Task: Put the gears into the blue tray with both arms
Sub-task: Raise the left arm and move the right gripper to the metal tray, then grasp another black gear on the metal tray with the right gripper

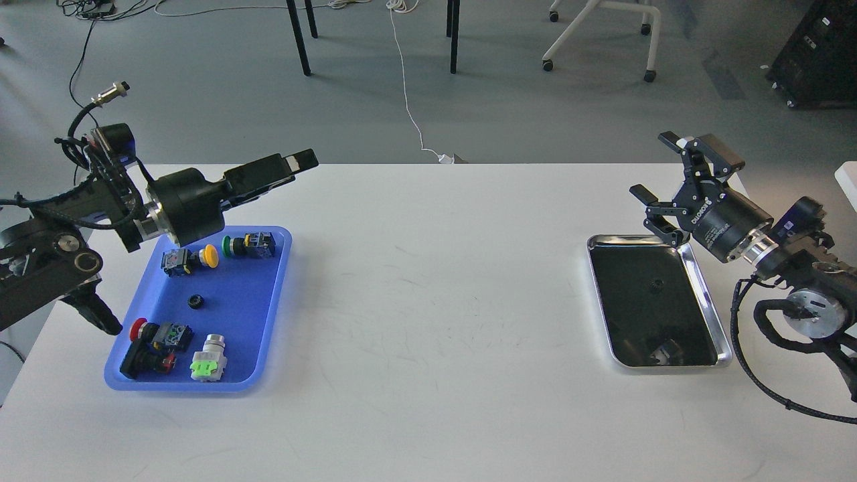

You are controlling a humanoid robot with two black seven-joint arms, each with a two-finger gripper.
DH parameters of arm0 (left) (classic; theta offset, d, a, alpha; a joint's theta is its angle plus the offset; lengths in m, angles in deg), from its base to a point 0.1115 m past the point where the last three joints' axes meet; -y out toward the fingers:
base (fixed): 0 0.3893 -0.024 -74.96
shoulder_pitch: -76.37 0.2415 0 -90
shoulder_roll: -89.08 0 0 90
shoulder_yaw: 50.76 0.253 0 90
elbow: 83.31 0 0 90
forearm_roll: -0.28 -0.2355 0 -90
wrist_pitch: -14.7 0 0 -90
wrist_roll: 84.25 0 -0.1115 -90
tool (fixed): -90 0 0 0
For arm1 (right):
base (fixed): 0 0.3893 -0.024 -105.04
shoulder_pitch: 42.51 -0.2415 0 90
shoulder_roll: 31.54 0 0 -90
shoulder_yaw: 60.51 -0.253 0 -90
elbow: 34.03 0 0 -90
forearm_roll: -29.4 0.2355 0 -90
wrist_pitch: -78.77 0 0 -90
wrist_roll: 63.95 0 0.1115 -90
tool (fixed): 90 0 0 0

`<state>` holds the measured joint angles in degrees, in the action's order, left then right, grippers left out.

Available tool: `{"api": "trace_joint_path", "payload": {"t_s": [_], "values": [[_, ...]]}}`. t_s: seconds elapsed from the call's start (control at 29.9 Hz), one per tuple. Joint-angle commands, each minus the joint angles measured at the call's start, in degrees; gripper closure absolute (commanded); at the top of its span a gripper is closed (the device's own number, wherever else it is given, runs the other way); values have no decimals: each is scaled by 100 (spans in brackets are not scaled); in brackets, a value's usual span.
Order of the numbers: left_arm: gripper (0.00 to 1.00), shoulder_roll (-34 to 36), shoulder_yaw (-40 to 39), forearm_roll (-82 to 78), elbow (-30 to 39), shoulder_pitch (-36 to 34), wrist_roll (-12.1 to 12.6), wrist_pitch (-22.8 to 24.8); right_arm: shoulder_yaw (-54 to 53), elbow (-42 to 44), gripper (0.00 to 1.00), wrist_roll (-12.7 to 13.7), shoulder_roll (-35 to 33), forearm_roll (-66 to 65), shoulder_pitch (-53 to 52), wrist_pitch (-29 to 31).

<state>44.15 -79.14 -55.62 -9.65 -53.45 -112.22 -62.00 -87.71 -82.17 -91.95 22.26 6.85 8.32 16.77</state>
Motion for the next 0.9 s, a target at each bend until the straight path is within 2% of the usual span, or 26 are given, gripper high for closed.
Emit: {"api": "trace_joint_path", "payload": {"t_s": [0.0,0.17,0.33,0.4,0.43,0.5,0.74,0.87], "values": [[3,-480,-895,807,17,614,-3,-30,556,-108,3,0,-326,-1240,-520,0],[2,-1157,-1556,975,8,1239,-3,-74,2119,-144,2,0,-756,-3058,-1820,0],[2,-1484,-1908,984,-10,1442,-3,-144,3282,-179,2,0,-819,-4503,-2841,0],[2,-1571,-2110,1010,-10,1486,151,-100,3634,-179,2,0,-810,-5065,-3131,0],[2,-1632,-2267,1115,-10,1512,500,-83,3861,-179,2,0,-784,-5536,-3324,0],[2,-1668,-2347,1300,-10,1530,705,-82,4029,-179,2,0,-748,-5979,-3448,0],[2,-1686,-2356,1494,-10,1556,776,-74,4899,-47,3,0,-195,-6991,-3554,0],[2,-1668,-2356,1494,-10,1556,785,-74,5488,155,4,0,200,-7000,-3624,-382]]}}
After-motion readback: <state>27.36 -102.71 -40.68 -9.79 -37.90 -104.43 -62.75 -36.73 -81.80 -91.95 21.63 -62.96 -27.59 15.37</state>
